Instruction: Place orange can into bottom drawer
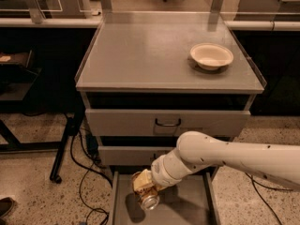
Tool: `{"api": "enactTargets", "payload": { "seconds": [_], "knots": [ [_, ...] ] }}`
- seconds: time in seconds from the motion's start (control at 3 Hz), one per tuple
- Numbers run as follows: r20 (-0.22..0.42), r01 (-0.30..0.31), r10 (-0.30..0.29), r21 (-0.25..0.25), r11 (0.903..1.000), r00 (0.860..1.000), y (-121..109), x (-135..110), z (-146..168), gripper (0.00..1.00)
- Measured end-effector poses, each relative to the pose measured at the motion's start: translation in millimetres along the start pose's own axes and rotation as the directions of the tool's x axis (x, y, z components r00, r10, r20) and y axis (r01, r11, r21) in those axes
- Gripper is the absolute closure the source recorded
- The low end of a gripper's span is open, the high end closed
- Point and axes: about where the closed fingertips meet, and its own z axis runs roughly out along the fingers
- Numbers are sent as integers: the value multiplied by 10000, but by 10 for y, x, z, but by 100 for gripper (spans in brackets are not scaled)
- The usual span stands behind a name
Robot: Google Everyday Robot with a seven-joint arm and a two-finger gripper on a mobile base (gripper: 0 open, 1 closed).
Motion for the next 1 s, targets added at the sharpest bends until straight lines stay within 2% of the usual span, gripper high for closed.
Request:
{"api": "enactTargets", "payload": {
  "seconds": [0.33,0.67,1.0],
  "knots": [
    [-15,-1060,1060,-494,9931,9944,-301,-25,462,100],
    [-69,-2697,2701,-845,9592,9628,-807,-40,1123,100],
    [-69,-2697,2701,-845,9592,9628,-807,-40,1123,100]
  ]
}}
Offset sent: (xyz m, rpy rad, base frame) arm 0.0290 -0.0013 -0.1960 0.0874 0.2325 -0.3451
